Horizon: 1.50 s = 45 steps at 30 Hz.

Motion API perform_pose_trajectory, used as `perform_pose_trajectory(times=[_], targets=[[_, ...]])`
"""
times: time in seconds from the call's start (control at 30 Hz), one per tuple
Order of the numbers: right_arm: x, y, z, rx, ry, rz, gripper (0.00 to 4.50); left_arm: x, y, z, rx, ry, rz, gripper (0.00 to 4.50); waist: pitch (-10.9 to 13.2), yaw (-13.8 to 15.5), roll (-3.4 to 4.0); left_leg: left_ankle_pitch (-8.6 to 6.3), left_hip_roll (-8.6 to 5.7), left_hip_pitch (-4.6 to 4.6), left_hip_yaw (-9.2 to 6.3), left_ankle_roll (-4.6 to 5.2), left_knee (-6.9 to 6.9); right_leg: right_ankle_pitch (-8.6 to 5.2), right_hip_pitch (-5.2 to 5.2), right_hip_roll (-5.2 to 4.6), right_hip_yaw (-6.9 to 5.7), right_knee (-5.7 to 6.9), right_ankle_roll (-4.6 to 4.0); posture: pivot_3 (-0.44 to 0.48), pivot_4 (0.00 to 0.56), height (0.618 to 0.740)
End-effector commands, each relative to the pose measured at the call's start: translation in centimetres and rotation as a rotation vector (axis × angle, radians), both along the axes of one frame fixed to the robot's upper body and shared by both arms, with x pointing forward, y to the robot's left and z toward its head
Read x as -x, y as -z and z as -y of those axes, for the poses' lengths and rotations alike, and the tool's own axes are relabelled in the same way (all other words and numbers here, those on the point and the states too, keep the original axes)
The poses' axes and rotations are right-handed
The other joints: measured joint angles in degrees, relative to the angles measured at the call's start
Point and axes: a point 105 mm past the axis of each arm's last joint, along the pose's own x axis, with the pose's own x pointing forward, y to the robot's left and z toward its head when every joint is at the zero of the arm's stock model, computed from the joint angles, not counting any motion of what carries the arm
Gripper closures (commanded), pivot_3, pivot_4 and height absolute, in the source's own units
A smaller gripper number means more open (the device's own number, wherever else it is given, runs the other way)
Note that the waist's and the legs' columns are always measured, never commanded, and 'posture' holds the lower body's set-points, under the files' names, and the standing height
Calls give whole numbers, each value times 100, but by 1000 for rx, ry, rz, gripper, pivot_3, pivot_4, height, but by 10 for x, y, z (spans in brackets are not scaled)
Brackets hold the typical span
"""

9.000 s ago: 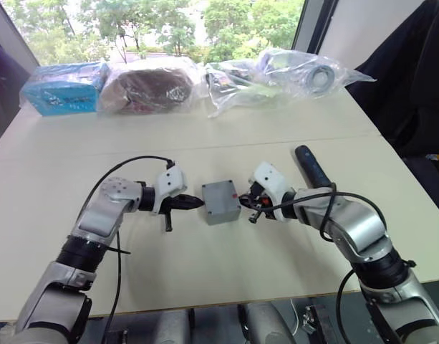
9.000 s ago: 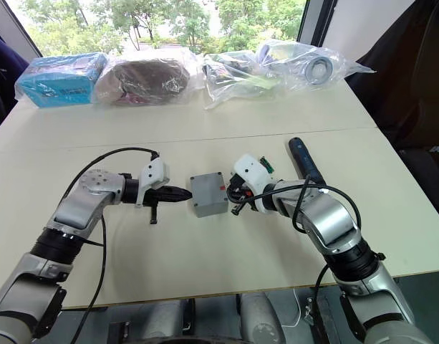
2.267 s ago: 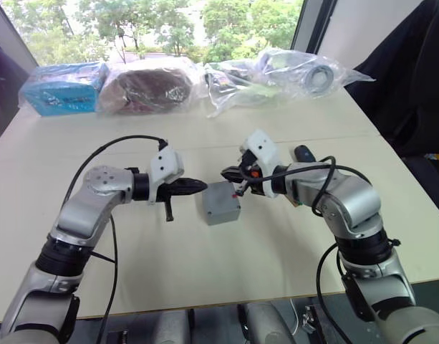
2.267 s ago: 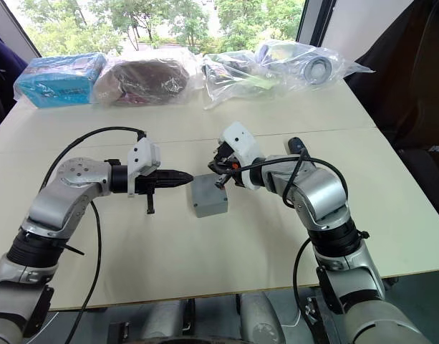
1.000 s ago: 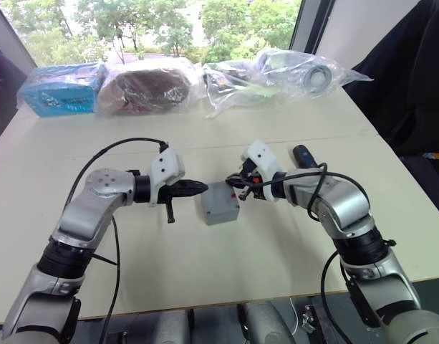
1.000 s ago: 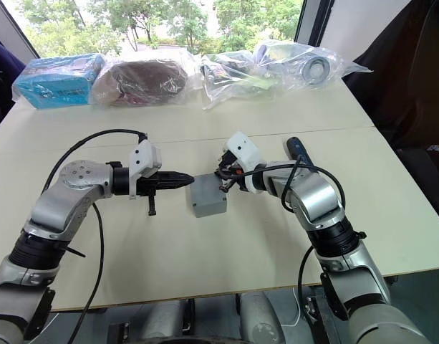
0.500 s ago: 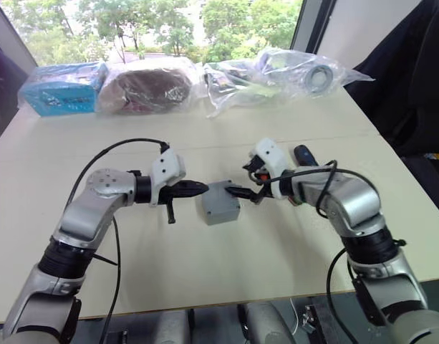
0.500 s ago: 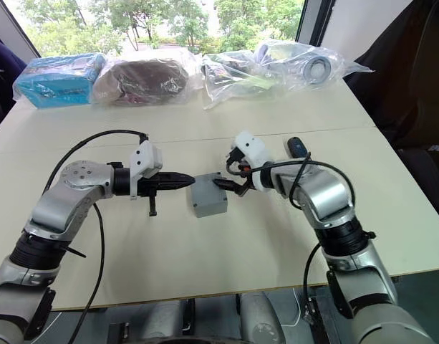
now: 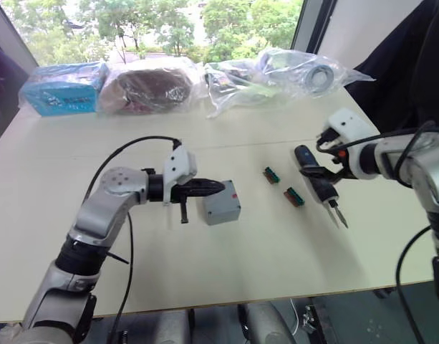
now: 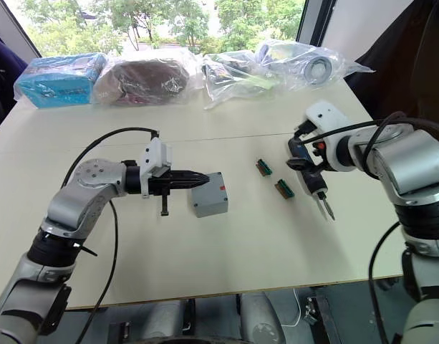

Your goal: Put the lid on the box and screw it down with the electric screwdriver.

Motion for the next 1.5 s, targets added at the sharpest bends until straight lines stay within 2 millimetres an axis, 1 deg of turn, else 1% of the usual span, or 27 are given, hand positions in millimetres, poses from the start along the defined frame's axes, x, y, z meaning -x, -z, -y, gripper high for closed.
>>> perform_pose_trajectory(times=[0.03, 0.17, 0.33, 0.43, 0.53, 0.67, 0.7, 0.73, 0.77, 0.83, 0.87, 0.9, 0.93, 0.97, 1.07, 1.1, 1.17, 1.2, 1.27, 1.3, 1.37, 1.4, 1.43, 1.5], targets=[[-6, -2, 12, -2, 57, -67, 21, 1, -19, 7, 34, 52, 76, 4500, 1, -13, 1, 0, 0, 3, 3, 0, 0, 2, 0, 1, 4, 1, 4, 0, 150, 740], [-12, 5, 16, -23, 90, -149, 21, 1, -26, 10, 56, 70, 95, 4500, 3, -5, 5, 0, 1, 10, 6, 0, -4, 5, -1, 3, 8, 5, 9, 0, 150, 740], [-23, 18, 19, -27, 123, -240, 21, 3, -34, 12, 87, 77, 106, 4500, 3, 6, 4, 0, 0, 0, 7, 0, -4, 4, -3, 0, 8, -1, 12, 0, 150, 740], [-28, 22, 19, -16, 120, -265, 21, 4, -35, 12, 92, 76, 110, 4500, 3, 6, 4, 0, 0, -6, 7, 0, -4, 3, -9, 0, 8, -3, 14, 0, 150, 740], [-34, 36, 20, 7, 114, -308, 21, 4, -36, 10, 95, 66, 116, 4500, 3, 6, 4, 0, 0, -21, 6, 0, -4, 4, -27, 0, 8, 2, 15, 0, 150, 740], [-39, 44, 20, 34, 90, -338, 21, 5, -35, 9, 92, 52, 121, 4500, 3, 1, 4, 0, 0, -20, 6, 0, -4, 4, -28, 1, 8, 4, 15, 0, 150, 740], [-40, 46, 20, 40, 81, -343, 496, 5, -35, 8, 92, 47, 121, 4500, 3, 0, 5, 0, 0, -20, 6, 0, -4, 4, -28, 1, 7, 4, 15, 0, 150, 740], [-41, 47, 19, 41, 75, -348, 677, 5, -35, 8, 91, 44, 121, 4500, 3, -1, 4, 0, 0, -20, 6, 0, -4, 5, -27, 1, 8, 4, 15, 0, 150, 740], [-42, 48, 18, 40, 70, -354, 1106, 5, -35, 7, 91, 42, 121, 4500, 3, 0, 5, 0, 0, -20, 6, 0, -3, 5, -27, 1, 8, 5, 15, 0, 150, 740], [-42, 49, 17, 38, 65, -360, 1750, 6, -35, 7, 91, 40, 120, 4500, 3, -2, 5, 0, 0, -19, 6, 0, -3, 5, -27, 1, 7, 6, 15, 0, 150, 740], [-43, 49, 16, 38, 58, -362, 2172, 6, -34, 7, 88, 37, 118, 4500, 3, -1, 5, 0, 0, -18, 6, 0, -2, 5, -27, 1, 8, 9, 15, 0, 150, 740], [-44, 47, 15, 35, 53, -355, 2486, 6, -33, 6, 85, 31, 115, 4500, 3, -4, 5, 0, 0, -18, 5, 0, -2, 5, -27, 2, 7, 9, 15, 0, 150, 740], [-45, 45, 14, 33, 49, -350, 2633, 6, -32, 5, 82, 27, 113, 4500, 3, -6, 5, 0, 0, -17, 4, 0, -2, 5, -27, 2, 7, 10, 15, 0, 150, 740], [-48, 39, 13, 22, 51, -327, 2668, 5, -30, 3, 74, 19, 109, 4500, 3, -6, 5, 0, 0, -16, 5, 0, -2, 5, -26, 2, 7, 10, 15, 0, 150, 740], [-58, 5, 7, -30, 42, -200, 2668, 3, -20, -2, 35, -6, 95, 4500, 7, -14, 12, 0, 0, -16, 7, 0, -2, 8, -29, 1, 8, 12, 12, 0, 150, 740], [-58, -6, 1, -57, 11, -160, 2668, 3, -16, -4, 22, -14, 91, 4500, 9, -5, 14, 0, 0, -16, 8, 0, -2, 8, -31, 1, 8, 14, 12, 0, 150, 740], [-55, -31, -21, -121, -110, -42, 2668, 1, -9, -7, 0, -33, 83, 4500, 12, -4, 20, 0, 0, -22, 7, 0, -2, 8, -41, 2, 8, 18, 12, 0, 150, 740], [-53, -39, -28, -136, -151, 2, 2668, 0, -8, -8, -6, -38, 80, 4500, 16, -4, 26, 0, 0, -24, 6, 0, -3, 8, -42, 2, 8, 19, 12, 0, 150, 740], [-43, -63, -53, -276, -237, 109, 2668, 0, -3, -10, -16, -47, 65, 4500, 16, -2, 25, 0, 1, -27, 6, 0, -6, 8, -48, 2, 8, 21, 12, 0, 150, 740], [-38, -72, -61, -332, -266, 154, 2668, 0, -1, -12, -21, -50, 61, 4500, 16, -1, 25, 0, 1, -26, 0, 0, -11, 8, -47, 4, 3, 21, 12, 0, 150, 740], [-24, -102, -88, -422, -413, 422, 2668, -1, 7, -14, -39, -58, 43, 4500, 14, 8, 21, 0, 2, -28, -3, 0, -14, 7, -48, 4, 0, 23, 12, 0, 150, 740], [-12, -114, -102, -486, -468, 542, 2668, -1, 10, -15, -50, -60, 36, 4500, 7, 16, 10, 0, 2, -29, -9, 0, -20, 7, -46, 4, -6, 19, 11, 0, 150, 740], [-2, -122, -111, -568, -492, 623, 2668, -2, 14, -15, -55, -63, 24, 4500, 10, 13, 15, 0, 6, -30, -17, 0, -19, 7, -43, 6, -14, 17, 11, 0, 150, 740], [8, -125, -121, -667, -484, 721, 2668, -3, 19, -16, -64, -69, 8, 4500, 11, 14, 15, 0, 1, -31, -13, 0, -25, 6, -45, 1, -9, 19, 12, 0, 150, 740]])
